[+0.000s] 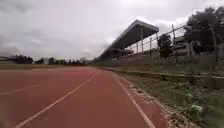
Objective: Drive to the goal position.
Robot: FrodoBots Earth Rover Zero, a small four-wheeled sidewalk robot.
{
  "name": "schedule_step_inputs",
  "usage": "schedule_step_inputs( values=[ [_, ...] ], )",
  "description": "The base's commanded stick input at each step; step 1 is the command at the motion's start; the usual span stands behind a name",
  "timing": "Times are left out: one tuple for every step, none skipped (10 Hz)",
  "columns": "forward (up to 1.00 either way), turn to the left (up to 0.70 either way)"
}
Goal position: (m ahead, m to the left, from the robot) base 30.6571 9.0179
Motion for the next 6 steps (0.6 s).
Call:
schedule_step_inputs(
  values=[
    [0.7,0.0],
    [0.7,0.0],
    [0.7,0.0],
    [0.7,0.0],
    [0.7,0.0],
    [0.7,0.0]
  ],
)
